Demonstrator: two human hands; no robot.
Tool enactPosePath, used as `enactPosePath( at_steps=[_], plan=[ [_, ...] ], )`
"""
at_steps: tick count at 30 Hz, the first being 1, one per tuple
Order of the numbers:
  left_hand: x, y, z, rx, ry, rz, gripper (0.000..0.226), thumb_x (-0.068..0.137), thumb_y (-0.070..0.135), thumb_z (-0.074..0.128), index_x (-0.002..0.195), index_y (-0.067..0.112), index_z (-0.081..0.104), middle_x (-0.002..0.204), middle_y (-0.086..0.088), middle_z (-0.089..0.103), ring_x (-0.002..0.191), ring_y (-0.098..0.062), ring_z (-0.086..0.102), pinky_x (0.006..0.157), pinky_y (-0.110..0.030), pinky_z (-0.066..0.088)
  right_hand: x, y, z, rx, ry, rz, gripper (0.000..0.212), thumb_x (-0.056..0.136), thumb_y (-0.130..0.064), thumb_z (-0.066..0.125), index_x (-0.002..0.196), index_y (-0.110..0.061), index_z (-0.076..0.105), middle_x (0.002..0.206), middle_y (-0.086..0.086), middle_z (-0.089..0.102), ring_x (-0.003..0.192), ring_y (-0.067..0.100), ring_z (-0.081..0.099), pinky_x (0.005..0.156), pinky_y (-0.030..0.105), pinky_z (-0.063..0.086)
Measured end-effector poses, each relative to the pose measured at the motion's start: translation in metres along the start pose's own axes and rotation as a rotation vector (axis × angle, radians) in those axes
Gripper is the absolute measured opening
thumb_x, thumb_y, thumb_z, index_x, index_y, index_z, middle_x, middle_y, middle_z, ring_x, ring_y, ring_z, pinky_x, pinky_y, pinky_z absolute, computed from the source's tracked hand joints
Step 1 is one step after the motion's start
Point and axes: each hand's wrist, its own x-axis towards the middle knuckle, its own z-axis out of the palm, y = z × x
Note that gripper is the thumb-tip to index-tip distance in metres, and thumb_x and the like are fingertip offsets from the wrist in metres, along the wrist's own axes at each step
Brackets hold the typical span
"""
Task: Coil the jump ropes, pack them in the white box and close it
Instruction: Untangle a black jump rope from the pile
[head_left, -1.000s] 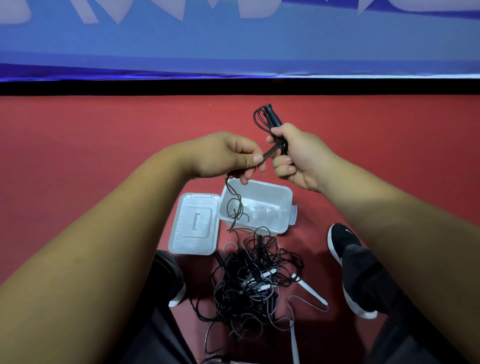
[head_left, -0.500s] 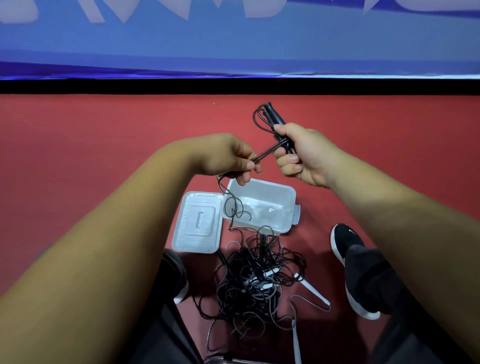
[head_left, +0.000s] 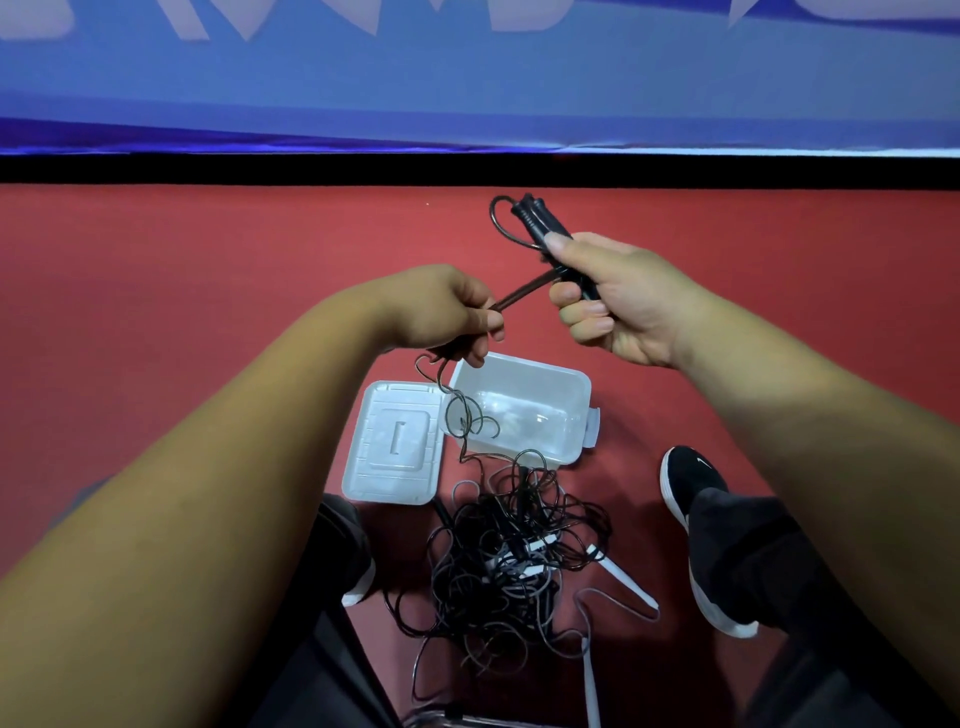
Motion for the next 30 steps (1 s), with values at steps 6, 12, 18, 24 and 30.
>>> enactPosePath(
  at_steps=[6,12,18,24,30],
  plan=[
    [0.001,0.001,0.004,0.007,-0.050,-0.064,0.026,0.110,0.019,0.051,0.104,0.001,0.069,0.084,-0.012,0.072,0.078,-0.019,0.074,0.066,-0.033,0.049,-0.003,0.005,0.002,-0.158,-0.049,-0.028,0.006,0.108,-0.022,0.059,0.113,-0.024,0.062,0.072,0.001,0.046,0.055,0.011,0.031,0.047,0.024,0.034],
    [0.003,-0.001,0.001,-0.069,-0.069,-0.099,0.026,0.110,0.020,0.051,0.109,0.001,0.069,0.083,-0.008,0.071,0.078,-0.019,0.073,0.077,-0.043,0.049,-0.007,0.006,0.002,-0.261,-0.032,-0.093,0.022,0.110,-0.020,0.057,0.131,-0.020,0.059,0.074,0.000,0.053,0.055,0.011,0.048,0.054,0.031,0.053],
    [0.003,-0.001,0.001,-0.135,-0.049,-0.117,0.028,0.110,0.022,0.051,0.111,0.001,0.070,0.079,-0.005,0.066,0.073,-0.017,0.069,0.069,-0.031,0.053,-0.008,0.008,0.003,-0.155,-0.029,-0.107,0.025,0.111,-0.021,0.055,0.136,-0.017,0.057,0.077,0.002,0.052,0.057,0.012,0.048,0.058,0.033,0.058],
    [0.007,-0.002,0.004,-0.063,-0.023,-0.072,0.026,0.111,0.022,0.050,0.106,0.005,0.069,0.082,-0.009,0.067,0.076,-0.019,0.072,0.073,-0.038,0.054,-0.007,0.008,0.008,-0.006,-0.078,-0.056,0.015,0.110,-0.026,0.057,0.125,-0.029,0.061,0.073,-0.001,0.043,0.055,0.009,0.028,0.045,0.021,0.026],
    [0.011,-0.001,0.006,0.259,0.090,-0.062,0.015,0.104,0.026,0.060,0.099,0.019,0.072,0.085,0.003,0.079,0.075,-0.017,0.066,0.084,-0.038,0.055,-0.008,0.011,0.012,-0.100,-0.137,-0.018,0.016,0.107,-0.028,0.063,0.123,-0.027,0.059,0.071,-0.003,0.039,0.056,0.008,0.021,0.041,0.018,0.019]
  ],
)
